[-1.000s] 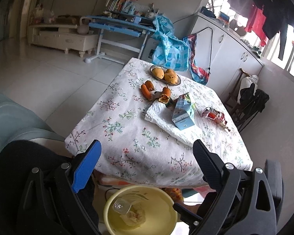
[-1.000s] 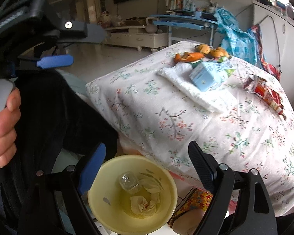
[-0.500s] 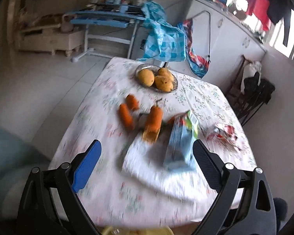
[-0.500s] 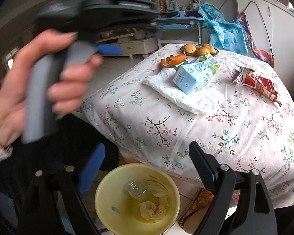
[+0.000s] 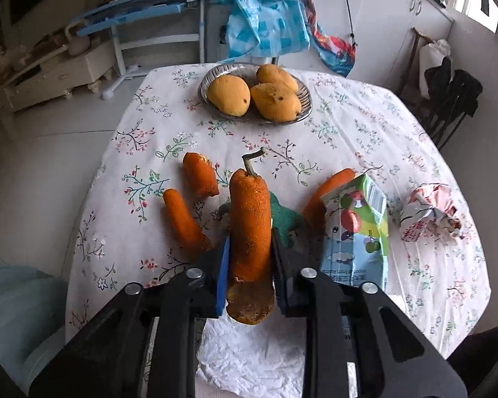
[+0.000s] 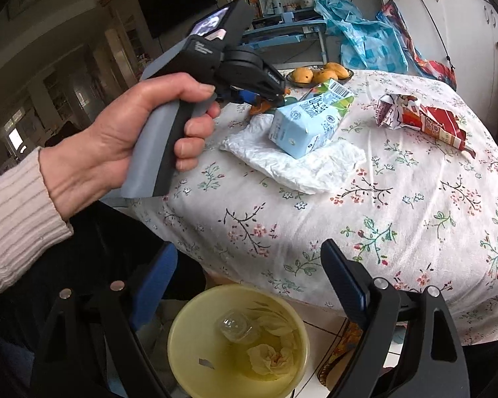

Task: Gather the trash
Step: 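Grasp the orange carrot on the tablecloth with the left tool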

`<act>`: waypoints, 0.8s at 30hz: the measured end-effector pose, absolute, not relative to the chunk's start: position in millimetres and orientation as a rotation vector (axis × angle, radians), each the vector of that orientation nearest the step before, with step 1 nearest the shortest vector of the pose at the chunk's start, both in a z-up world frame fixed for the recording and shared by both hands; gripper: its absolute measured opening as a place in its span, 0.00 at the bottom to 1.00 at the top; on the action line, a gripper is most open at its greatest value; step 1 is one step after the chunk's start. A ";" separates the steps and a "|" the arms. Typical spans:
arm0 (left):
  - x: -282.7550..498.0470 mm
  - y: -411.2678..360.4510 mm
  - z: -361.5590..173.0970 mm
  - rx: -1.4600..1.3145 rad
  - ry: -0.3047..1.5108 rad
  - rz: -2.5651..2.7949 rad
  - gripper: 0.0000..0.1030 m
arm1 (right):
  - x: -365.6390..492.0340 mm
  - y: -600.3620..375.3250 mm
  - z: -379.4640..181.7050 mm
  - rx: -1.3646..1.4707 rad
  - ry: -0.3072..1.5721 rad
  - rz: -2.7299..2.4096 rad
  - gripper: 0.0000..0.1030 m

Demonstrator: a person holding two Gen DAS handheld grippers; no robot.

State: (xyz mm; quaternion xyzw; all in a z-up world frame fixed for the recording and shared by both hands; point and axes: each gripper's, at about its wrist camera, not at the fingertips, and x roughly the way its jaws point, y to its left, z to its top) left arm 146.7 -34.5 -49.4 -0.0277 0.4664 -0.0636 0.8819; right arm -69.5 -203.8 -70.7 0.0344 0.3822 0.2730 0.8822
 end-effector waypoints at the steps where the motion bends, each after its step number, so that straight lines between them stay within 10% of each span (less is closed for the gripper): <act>1: 146.9 -33.3 -47.5 -0.069 0.968 -0.139 0.19 | -68.5 -203.6 -70.8 0.074 0.796 0.568 0.82; 24: 56.0 81.2 17.6 -0.464 0.766 -0.120 0.18 | 33.5 -158.7 8.3 -0.174 0.694 0.639 0.77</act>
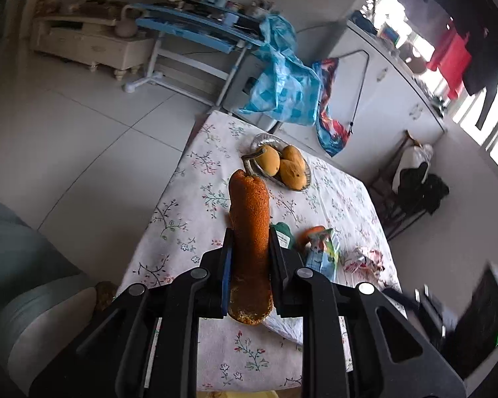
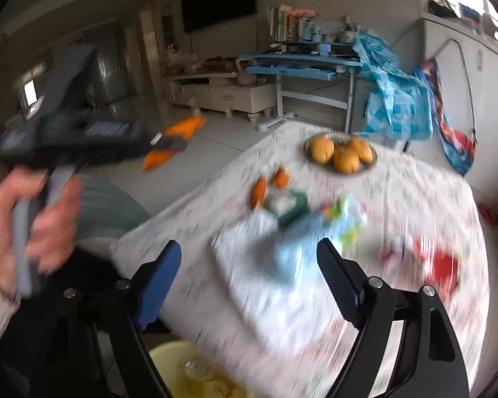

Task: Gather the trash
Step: 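Drop the green sponge in the basin with the right tool while the left holds the carrot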

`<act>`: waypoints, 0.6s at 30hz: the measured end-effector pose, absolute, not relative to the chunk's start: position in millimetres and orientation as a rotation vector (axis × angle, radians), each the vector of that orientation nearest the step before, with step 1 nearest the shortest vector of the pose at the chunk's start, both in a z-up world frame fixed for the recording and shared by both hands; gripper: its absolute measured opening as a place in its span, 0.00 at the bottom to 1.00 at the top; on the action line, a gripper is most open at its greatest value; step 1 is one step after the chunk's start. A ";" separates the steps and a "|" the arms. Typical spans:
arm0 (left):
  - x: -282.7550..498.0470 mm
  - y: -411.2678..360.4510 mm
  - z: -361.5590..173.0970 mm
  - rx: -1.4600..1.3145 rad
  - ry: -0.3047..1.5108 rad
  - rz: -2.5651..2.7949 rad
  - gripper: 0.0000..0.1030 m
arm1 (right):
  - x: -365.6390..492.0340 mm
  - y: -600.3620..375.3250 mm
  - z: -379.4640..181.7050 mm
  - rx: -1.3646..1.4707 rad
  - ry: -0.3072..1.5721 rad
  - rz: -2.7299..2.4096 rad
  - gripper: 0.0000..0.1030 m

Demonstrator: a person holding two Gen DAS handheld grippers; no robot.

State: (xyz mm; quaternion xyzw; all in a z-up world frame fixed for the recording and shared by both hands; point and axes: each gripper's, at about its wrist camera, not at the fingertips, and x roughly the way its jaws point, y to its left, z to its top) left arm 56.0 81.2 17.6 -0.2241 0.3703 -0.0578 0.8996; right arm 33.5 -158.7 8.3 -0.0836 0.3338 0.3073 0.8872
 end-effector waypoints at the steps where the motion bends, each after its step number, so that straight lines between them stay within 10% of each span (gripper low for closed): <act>1: 56.7 81.7 16.2 -0.469 0.767 -0.118 0.18 | 46.7 -149.9 9.3 -0.200 0.716 0.641 0.75; 13: 58.7 80.9 13.6 -0.477 0.752 -0.121 0.18 | 181.4 -86.1 -67.9 -0.443 1.150 0.574 0.62; 18: 59.9 80.4 14.1 -0.481 0.748 -0.126 0.18 | 176.4 -85.8 -75.1 -0.433 1.127 0.613 0.41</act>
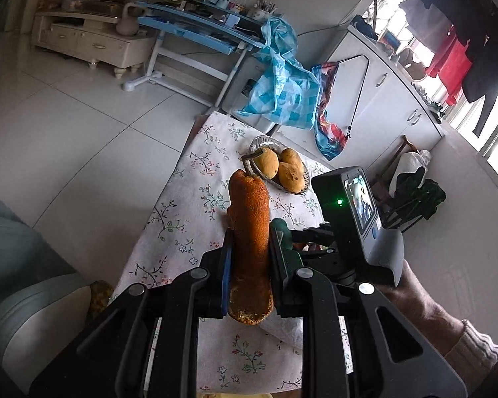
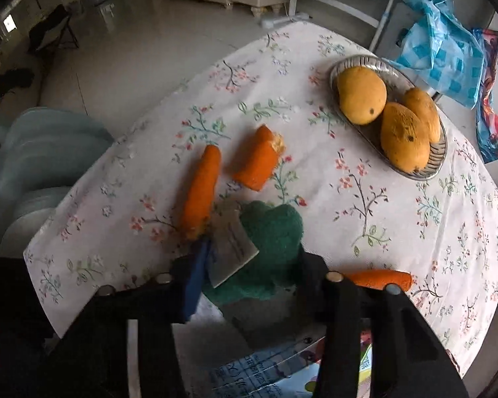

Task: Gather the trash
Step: 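Drop the green sponge in the basin with the right tool while the left holds the carrot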

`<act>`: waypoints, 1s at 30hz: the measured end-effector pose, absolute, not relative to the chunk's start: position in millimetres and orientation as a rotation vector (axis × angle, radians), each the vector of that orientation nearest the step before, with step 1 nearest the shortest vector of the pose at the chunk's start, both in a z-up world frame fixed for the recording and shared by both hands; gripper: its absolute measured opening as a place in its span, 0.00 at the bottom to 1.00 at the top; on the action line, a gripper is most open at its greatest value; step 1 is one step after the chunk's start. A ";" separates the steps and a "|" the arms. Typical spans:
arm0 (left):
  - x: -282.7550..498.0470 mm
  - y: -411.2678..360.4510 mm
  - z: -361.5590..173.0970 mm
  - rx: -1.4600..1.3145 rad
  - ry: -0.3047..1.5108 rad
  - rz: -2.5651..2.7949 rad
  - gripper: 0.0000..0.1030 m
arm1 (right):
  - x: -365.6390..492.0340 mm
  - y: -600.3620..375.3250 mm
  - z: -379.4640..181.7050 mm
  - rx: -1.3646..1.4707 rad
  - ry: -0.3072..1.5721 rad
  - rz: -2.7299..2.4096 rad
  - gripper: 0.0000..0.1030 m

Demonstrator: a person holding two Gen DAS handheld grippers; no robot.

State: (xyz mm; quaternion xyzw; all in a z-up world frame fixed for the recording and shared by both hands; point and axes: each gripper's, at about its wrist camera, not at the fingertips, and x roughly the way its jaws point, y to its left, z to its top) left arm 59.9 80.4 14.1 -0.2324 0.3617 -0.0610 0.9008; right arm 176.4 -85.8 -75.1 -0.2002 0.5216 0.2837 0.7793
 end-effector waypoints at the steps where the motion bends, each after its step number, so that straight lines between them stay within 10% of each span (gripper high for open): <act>1: 60.0 80.5 14.2 -0.481 0.748 -0.126 0.18 | 174.9 -85.7 -73.3 -0.438 1.106 0.605 0.41; 13: 48.2 68.2 23.6 -0.391 0.702 -0.101 0.18 | 81.5 -139.8 25.0 -0.174 0.752 0.652 0.43; 30: -45.9 19.0 -8.4 -0.245 0.817 -0.167 0.18 | -91.4 -120.3 -109.4 -0.352 1.055 0.792 0.54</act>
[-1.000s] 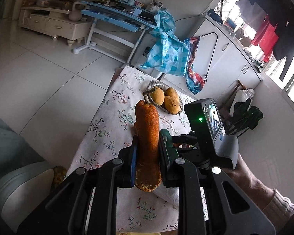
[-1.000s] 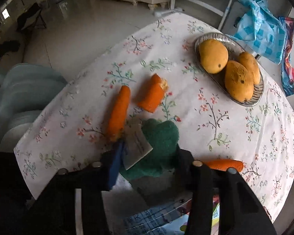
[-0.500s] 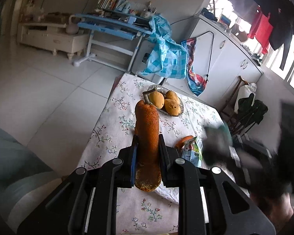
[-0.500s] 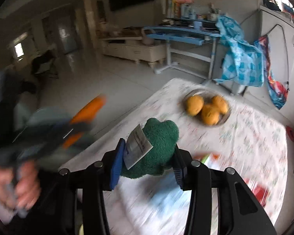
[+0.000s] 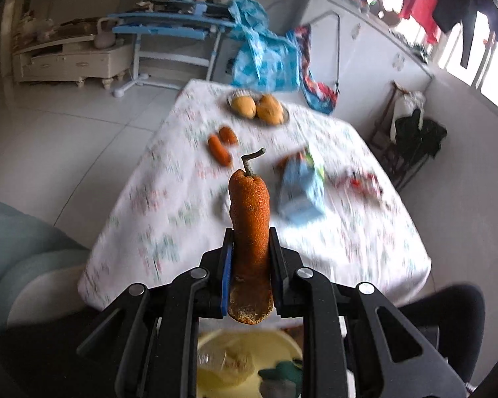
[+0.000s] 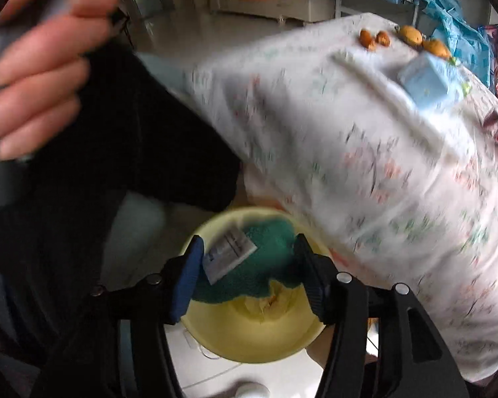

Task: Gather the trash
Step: 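Drop the green sponge in the basin with the right tool while the left holds the carrot, then lower the carrot over the basin and open the left tool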

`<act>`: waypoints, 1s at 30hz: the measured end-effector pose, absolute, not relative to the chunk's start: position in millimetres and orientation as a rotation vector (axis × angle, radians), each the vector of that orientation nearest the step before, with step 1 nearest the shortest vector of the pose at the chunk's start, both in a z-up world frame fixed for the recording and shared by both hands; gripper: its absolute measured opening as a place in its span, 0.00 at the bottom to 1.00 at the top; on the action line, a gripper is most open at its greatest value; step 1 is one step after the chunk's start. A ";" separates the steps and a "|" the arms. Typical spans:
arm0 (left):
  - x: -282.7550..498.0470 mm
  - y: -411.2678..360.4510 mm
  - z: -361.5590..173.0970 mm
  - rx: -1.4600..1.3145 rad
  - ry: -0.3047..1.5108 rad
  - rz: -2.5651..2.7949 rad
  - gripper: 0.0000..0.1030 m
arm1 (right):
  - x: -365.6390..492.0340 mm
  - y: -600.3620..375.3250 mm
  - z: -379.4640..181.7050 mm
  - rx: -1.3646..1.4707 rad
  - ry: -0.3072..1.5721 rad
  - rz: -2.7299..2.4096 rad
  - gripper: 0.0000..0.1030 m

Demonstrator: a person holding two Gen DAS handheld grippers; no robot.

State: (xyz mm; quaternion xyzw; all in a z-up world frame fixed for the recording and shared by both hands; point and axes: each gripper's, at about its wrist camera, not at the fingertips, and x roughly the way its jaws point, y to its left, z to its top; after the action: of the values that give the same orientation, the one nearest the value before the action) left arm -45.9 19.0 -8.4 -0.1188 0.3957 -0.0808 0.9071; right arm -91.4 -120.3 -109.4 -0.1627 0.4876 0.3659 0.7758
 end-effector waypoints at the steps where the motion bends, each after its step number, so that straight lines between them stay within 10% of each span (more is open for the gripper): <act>1: -53.3 14.3 -12.3 -0.230 0.833 -0.173 0.18 | -91.8 -122.0 -110.9 -0.352 1.057 0.784 0.55; 13: -105.1 -43.5 -50.5 0.080 1.153 -0.226 0.20 | -55.9 -208.9 -66.7 -0.001 0.874 0.513 0.73; 19: -117.6 -52.4 -43.7 0.168 1.142 -0.212 0.55 | -58.7 -218.4 -65.2 0.047 0.841 0.498 0.76; 30: -89.2 1.8 8.0 0.001 0.870 -0.035 0.85 | -84.1 -220.3 -65.7 0.048 0.776 0.486 0.79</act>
State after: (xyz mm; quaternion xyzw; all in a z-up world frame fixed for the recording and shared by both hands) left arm -89.2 1.8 8.0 0.0006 0.4215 -0.0168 0.9067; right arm -84.1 -220.3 -65.7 0.0229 0.3747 0.2346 0.8967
